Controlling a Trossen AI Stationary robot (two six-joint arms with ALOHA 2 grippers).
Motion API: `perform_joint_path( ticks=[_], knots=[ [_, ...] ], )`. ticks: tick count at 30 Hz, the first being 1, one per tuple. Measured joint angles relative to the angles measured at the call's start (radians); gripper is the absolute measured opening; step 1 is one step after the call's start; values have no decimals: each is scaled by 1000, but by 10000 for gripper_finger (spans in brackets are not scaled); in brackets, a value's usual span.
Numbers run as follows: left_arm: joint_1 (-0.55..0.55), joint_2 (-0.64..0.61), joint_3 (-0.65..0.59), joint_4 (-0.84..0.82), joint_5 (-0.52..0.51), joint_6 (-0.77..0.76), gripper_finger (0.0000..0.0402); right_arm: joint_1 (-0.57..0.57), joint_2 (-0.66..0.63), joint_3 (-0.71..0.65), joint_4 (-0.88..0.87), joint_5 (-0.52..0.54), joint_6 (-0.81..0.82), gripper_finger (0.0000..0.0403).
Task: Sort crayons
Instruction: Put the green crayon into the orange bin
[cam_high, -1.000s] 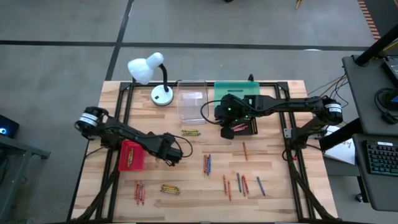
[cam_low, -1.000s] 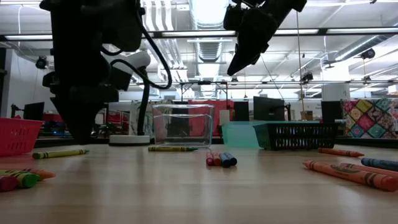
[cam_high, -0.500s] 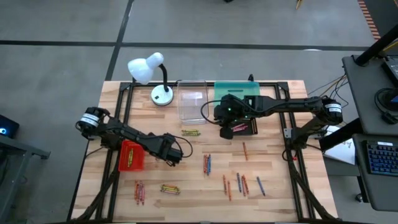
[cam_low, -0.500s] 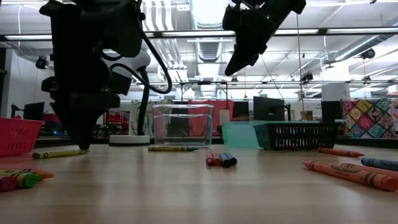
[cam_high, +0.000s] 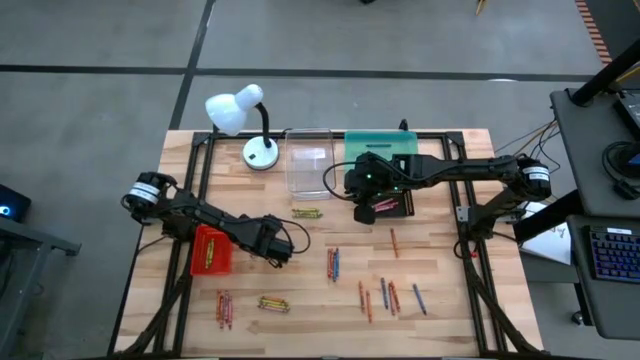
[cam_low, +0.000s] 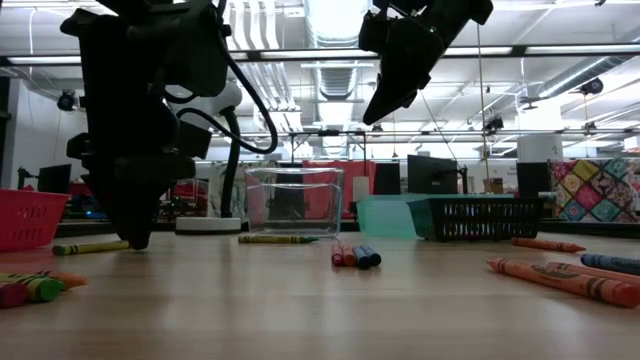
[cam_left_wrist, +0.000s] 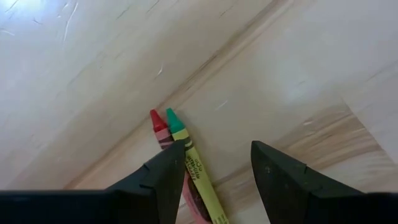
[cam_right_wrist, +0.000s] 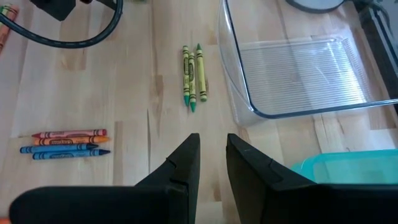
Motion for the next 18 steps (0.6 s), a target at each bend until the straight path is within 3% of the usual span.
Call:
perform_joint_path(
  ticks=[18],
  knots=[
    [0, -1, 3, 20, 0, 8, 166, 0, 0, 0, 1, 0, 0, 68]
  ],
)
